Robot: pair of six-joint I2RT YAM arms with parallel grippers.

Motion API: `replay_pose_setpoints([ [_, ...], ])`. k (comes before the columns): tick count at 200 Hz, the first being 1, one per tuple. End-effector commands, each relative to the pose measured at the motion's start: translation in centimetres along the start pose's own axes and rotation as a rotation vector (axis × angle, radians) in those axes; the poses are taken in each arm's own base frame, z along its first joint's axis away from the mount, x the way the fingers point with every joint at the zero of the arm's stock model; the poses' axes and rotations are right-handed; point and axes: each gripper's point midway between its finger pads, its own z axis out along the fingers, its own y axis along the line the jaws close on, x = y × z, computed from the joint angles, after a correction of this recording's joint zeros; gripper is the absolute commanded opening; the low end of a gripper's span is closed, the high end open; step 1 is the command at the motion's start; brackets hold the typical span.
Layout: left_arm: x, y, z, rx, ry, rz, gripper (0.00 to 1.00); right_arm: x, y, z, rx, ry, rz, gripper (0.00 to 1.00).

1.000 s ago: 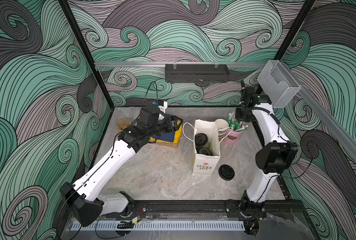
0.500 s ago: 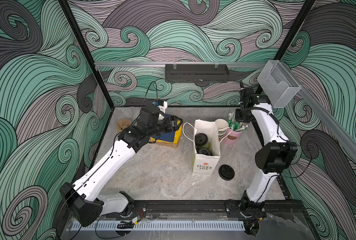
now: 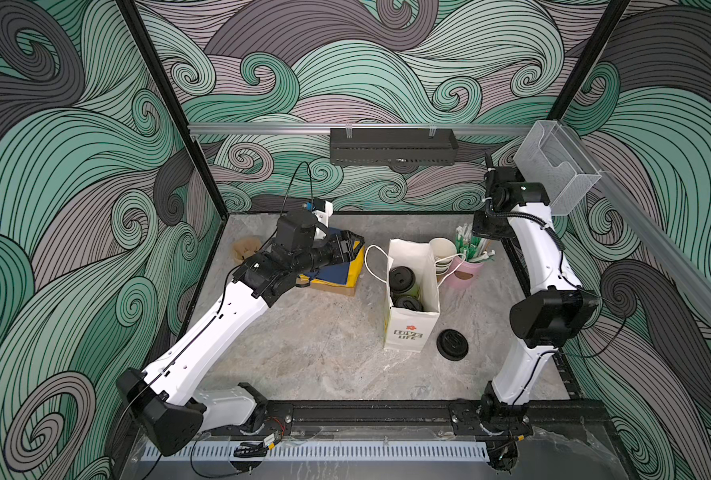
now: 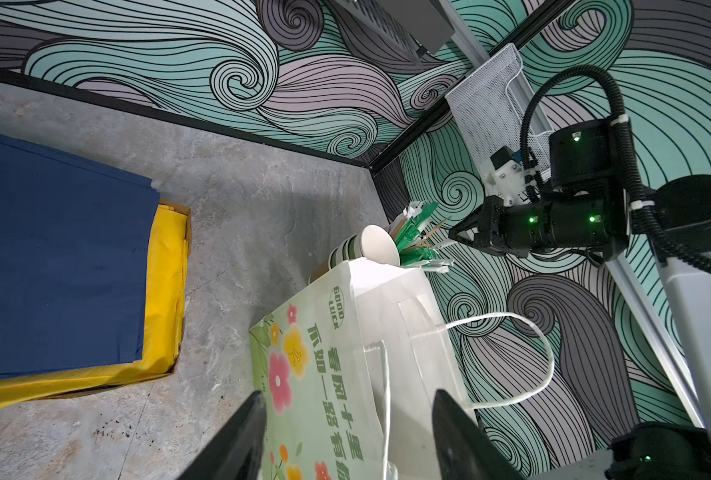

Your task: Pack the takeout coffee

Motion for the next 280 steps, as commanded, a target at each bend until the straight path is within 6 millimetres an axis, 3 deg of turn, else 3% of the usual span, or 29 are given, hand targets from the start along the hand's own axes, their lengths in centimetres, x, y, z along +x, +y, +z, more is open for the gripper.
replay_pose_setpoints([
  [1, -0.8, -0.1, -0.7, 0.004, -0.036, 0.012, 0.65, 1.0, -0.3, -2.8, -0.024, -0.003, 0.013, 0.08],
  [155, -1.7, -0.7, -1.3, 0.007, -0.058, 0.074, 0.65, 2.9, -1.8, -14.2, -0.135, -0.142, 0.034, 0.08],
  [190, -2.5, -1.2, -2.1, 0.008, -0.082, 0.148, 0.65, 4.3, -2.6, -17.3, -0.163, -0.184, 0.045, 0.08],
  [280, -5.3, -5.4, -4.3, 0.109, -0.167, 0.441, 0.65, 8.4, -3.4, -27.4, -0.361, -0.439, 0.08, 0.05],
])
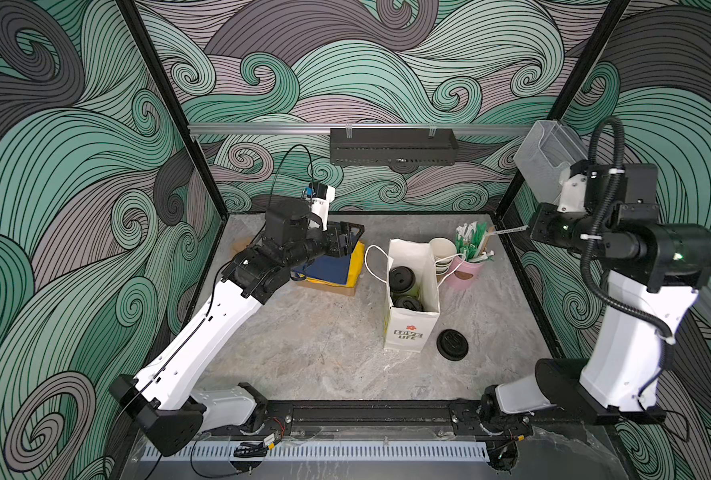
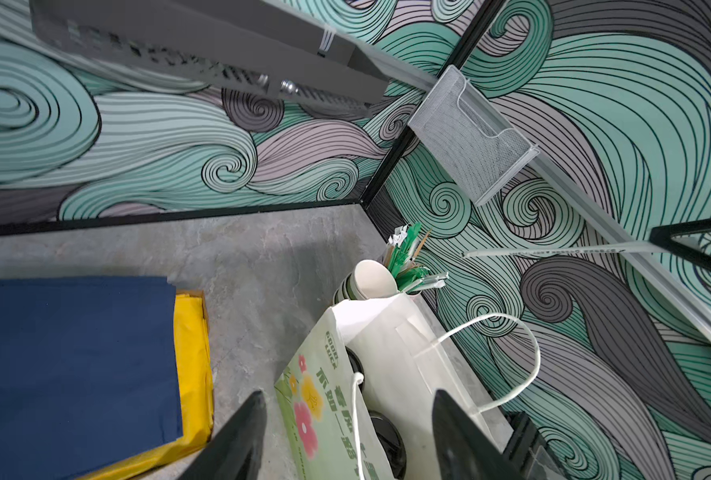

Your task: Pack the takeout coffee

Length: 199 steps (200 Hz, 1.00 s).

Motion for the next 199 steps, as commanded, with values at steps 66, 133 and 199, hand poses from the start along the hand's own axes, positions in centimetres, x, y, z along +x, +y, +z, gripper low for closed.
replay_pose_setpoints([
  [66, -4.9, -9.2, -2.5, 0.244, -0.144, 0.579, 0.66, 1.1, 6.1, -7.1, -0.422, -0.093, 0.024, 0.03],
  [133, -3.6, -15.3, -2.9, 0.346, -0.194, 0.913, 0.72, 1.4, 10.8, -6.9, -0.684, 0.01, 0.028, 0.01],
  [199, 2.0, -16.1, 0.6, 0.396, 0.028, 1.128, 0.7, 2.8, 14.2, -6.2, -0.837, 0.098, 0.012, 0.01],
])
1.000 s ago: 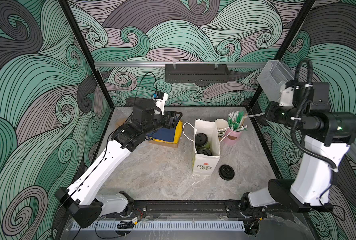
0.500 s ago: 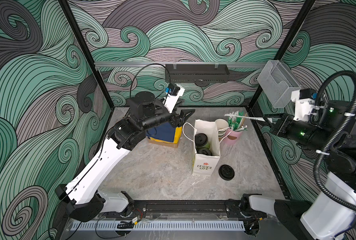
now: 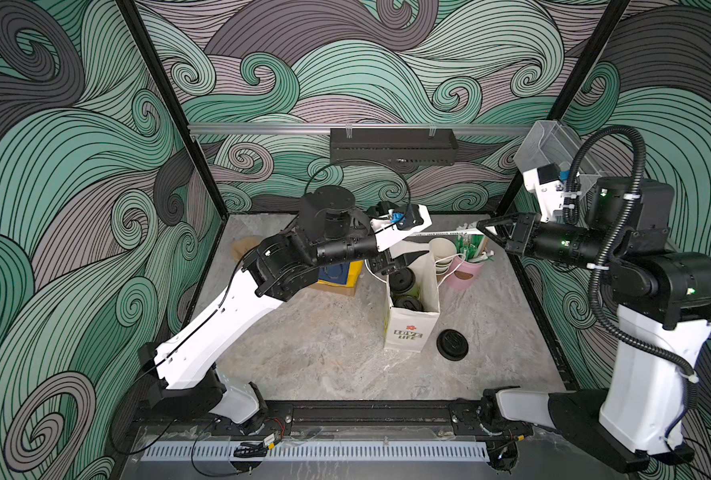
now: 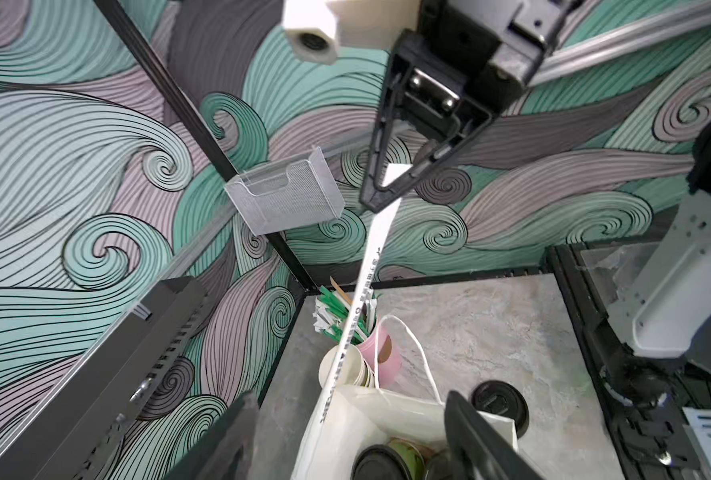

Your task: Pack the takeout coffee

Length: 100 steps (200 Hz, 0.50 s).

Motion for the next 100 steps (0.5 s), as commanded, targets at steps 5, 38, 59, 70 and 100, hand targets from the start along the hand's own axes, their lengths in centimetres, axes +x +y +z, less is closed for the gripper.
replay_pose_setpoints([
  [5, 2.9, -0.7, 1.2, 0.014, 0.139, 0.113, 0.68, -0.1, 2.4, 0.2, -0.116, 0.002, -0.027, 0.01],
  [38, 4.3, 2.2, 2.4, -0.16, 0.236, 0.202, 0.55, 0.5, 2.8, 1.1, -0.145, 0.051, -0.029, 0.01],
  [59, 4.8, 2.5, 2.7, -0.175, 0.262, 0.232, 0.48, 0.9, 2.6, 1.7, -0.144, 0.076, -0.031, 0.01],
  [70, 5.2, 2.4, 2.8, -0.171, 0.279, 0.242, 0.43, 0.8, 2.8, 1.9, -0.15, 0.079, -0.034, 0.01],
  [100, 5.7, 2.3, 3.0, -0.169, 0.299, 0.248, 0.27, 0.6, 2.9, 2.4, -0.155, 0.087, -0.033, 0.02],
])
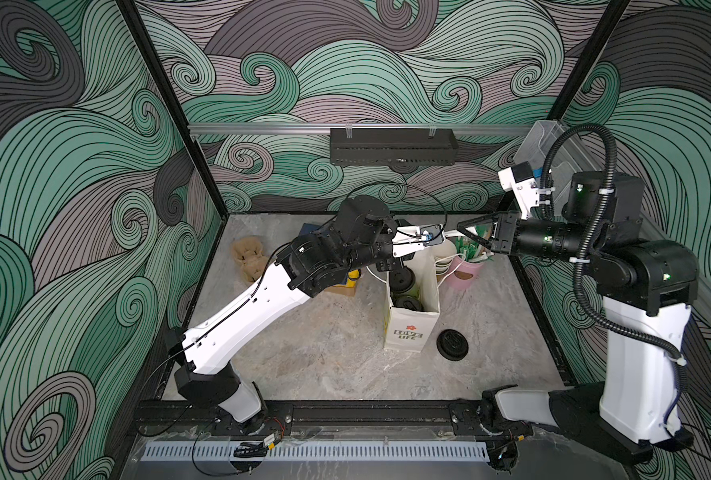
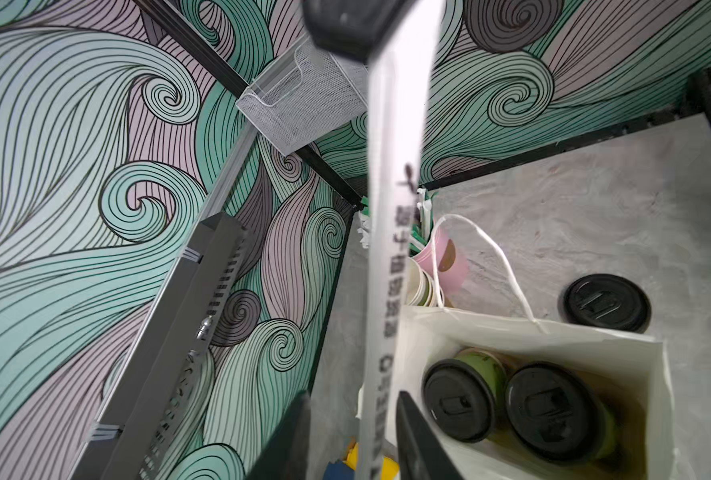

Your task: Pack the takeout coffee

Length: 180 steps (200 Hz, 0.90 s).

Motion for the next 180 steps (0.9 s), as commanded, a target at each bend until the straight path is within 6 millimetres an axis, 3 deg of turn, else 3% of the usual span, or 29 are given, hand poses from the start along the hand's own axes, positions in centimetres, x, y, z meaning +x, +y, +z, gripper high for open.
replay_pose_setpoints([
  [1, 0.2, 0.4, 0.0, -0.026, 0.028, 0.035, 0.26, -0.3, 0.5, 0.4, -0.026, 0.004, -0.015, 0.02],
  [49, 0.1, -0.2, -0.4, -0.005, 0.02, 0.044, 0.14, -1.0, 0.9, 0.6, -0.036, -0.004, -0.016, 0.12],
  [90, 0.1, -0.4, -1.1, -0.007, 0.009, 0.004, 0.0, -2.0, 1.9, -0.7, -0.03, -0.055, -0.039, 0.44],
  [109, 0.1, 0.1, -2.0, -0.039, -0.003, -0.084, 0.0, -2.3, 2.7, -2.0, -0.027, -0.099, -0.066, 0.54],
  [128, 0.1, 1.5, -3.5, -0.078, -0.031, -0.327, 0.0, -2.2, 3.0, -3.0, -0.011, -0.132, -0.095, 0.58],
  [141, 0.4, 2.0, -4.2, -0.057, -0.072, -0.582, 0.0, -2.2, 3.2, -3.2, -0.018, -0.144, -0.1, 0.58],
  [154, 0.1, 2.7, -5.7, -0.015, -0.153, -0.861, 0.0, -2.1, 3.2, -2.7, -0.039, -0.137, -0.095, 0.57],
  [180, 0.0, 2.6, -5.5, 0.114, -0.265, -1.256, 0.0, -1.1, 2.7, -0.4, -0.043, -0.067, -0.094, 0.55],
])
